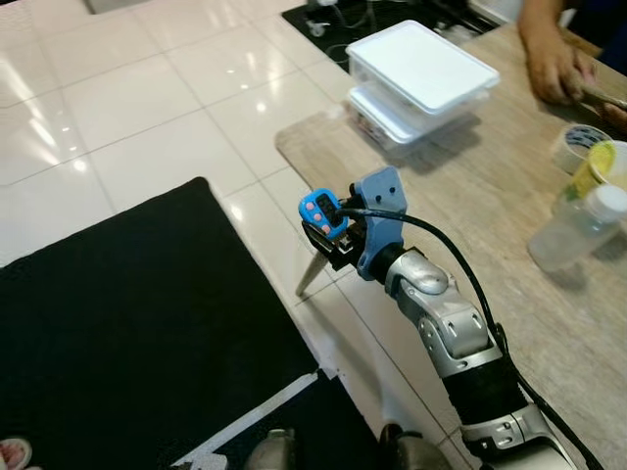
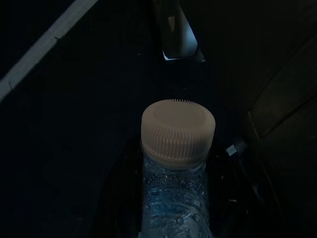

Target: Restocking fridge

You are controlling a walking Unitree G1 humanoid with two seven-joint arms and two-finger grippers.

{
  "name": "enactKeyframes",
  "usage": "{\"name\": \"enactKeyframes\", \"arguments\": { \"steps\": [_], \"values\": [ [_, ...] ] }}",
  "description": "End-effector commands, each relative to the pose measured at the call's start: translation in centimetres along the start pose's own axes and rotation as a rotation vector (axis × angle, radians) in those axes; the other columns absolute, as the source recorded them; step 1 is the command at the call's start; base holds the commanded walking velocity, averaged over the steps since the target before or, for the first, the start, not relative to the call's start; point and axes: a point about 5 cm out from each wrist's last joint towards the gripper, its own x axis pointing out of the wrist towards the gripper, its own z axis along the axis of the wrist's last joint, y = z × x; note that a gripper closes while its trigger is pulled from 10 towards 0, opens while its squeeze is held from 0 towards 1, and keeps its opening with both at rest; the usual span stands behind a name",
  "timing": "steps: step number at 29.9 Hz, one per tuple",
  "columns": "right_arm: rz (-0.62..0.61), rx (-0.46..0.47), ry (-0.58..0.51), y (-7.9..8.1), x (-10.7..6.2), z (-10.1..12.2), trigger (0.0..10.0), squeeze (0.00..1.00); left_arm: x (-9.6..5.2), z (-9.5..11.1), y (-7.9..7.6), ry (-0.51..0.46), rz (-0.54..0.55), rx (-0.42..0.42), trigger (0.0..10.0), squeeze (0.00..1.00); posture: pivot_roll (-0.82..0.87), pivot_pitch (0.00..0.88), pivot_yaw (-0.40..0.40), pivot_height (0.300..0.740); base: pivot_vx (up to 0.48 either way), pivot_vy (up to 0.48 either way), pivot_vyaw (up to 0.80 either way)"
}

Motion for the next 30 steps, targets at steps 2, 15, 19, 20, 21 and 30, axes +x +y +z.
{"name": "enactKeyframes", "arguments": {
  "steps": [2,15,19,20,21,30],
  "values": [
    [0.003,0.006,0.001,0.0,-0.02,-0.32,10.0,0.0,0.25,-0.21,-0.93,-0.003,-0.013,-0.037,10.0,0.0,-0.04,0.239,0.003,0.74,0.0,0.0,0.73],
    [0.003,0.001,-0.008,-0.01,0.14,-0.61,10.0,0.0,0.42,0.51,-0.77,-0.02,0.002,-0.056,10.0,0.0,-0.03,0.218,0.0,0.74,0.0,0.0,0.72],
    [0.005,-0.001,-0.008,0.01,0.17,-0.64,10.0,0.0,0.45,0.59,-0.81,-0.023,0.001,-0.06,10.0,0.0,-0.03,0.212,-0.002,0.74,0.0,0.0,0.73],
    [0.006,-0.002,-0.008,0.02,0.19,-0.64,10.0,0.0,0.46,0.6,-0.81,-0.023,0.001,-0.063,10.0,0.0,-0.03,0.212,-0.002,0.74,0.0,0.0,0.73],
    [0.007,-0.003,-0.009,0.01,0.2,-0.64,10.0,0.0,0.46,0.61,-0.82,-0.023,0.001,-0.064,10.0,0.0,-0.03,0.212,-0.002,0.74,0.0,0.0,0.73],
    [0.011,-0.006,-0.011,0.01,0.27,-0.65,10.0,0.0,0.53,0.64,-0.99,-0.025,-0.001,-0.072,10.0,0.0,-0.03,0.205,-0.008,0.74,0.0,0.0,0.73]
  ]
}}
